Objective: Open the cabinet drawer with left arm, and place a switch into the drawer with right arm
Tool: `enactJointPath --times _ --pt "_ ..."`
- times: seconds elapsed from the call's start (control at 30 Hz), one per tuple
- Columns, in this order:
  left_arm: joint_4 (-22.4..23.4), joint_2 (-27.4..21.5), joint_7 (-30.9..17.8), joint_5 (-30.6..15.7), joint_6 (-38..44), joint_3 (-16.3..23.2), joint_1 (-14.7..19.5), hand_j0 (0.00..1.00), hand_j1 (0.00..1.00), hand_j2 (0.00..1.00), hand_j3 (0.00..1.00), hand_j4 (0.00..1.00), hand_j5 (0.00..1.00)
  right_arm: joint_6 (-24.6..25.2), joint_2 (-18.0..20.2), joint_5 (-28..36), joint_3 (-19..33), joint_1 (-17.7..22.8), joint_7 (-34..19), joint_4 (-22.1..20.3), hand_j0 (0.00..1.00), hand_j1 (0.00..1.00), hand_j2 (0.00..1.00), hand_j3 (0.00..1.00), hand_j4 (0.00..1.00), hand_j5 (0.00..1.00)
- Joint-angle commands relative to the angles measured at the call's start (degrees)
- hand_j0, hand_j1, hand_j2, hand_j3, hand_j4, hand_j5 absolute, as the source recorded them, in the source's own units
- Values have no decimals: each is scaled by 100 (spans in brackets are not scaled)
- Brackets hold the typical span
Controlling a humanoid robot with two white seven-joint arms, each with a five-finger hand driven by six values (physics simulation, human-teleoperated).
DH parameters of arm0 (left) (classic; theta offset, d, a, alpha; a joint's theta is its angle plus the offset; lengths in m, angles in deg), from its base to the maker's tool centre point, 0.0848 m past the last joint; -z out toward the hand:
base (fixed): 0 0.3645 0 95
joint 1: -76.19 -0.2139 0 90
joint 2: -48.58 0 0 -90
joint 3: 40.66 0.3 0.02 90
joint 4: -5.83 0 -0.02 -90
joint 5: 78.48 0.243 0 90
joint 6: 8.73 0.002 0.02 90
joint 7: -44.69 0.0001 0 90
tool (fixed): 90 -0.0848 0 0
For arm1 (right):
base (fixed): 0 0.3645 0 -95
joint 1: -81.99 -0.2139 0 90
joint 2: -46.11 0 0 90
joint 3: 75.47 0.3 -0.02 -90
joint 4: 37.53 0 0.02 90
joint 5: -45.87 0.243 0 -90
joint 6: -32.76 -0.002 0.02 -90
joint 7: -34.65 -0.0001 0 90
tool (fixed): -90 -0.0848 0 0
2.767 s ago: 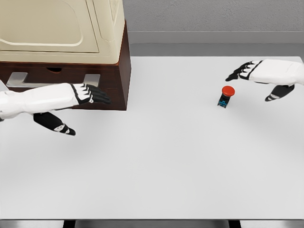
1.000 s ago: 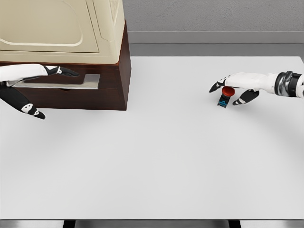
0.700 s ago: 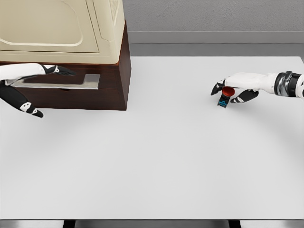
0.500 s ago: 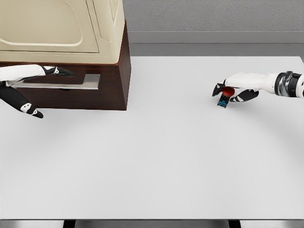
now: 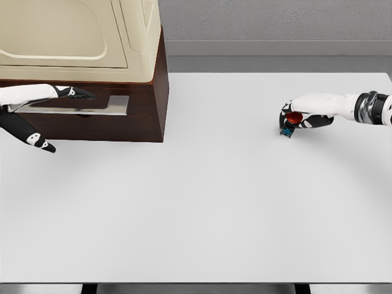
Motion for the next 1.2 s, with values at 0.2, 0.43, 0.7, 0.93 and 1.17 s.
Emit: enactJointPath --times 0.2,0.43,0.7,0.93,1.17 --pt "115 56 3 -20 7 -16 -69 100 100 100 100 100 100 -303 66 18 -2 -114 -1 -242 45 45 45 45 45 45" --pt "114 100 -5 -3 7 -816 -764 100 100 100 100 100 100 -305 215 18 -248 -343 -1 -936 45 45 45 45 45 45" --pt "88 100 -40 -38 -2 -824 -887 100 100 100 100 100 100 -305 224 44 -415 -642 -1 -1551 44 44 44 44 44 44" --pt "53 91 -76 -117 -2 -824 -1001 100 100 100 100 100 100 -305 224 70 -547 -914 -1 -2044 44 44 44 44 44 44" --pt "-17 12 -269 -275 -2 -824 -1089 100 100 100 100 100 100 -305 198 281 -661 -1248 -1 -2334 44 44 44 44 44 44"
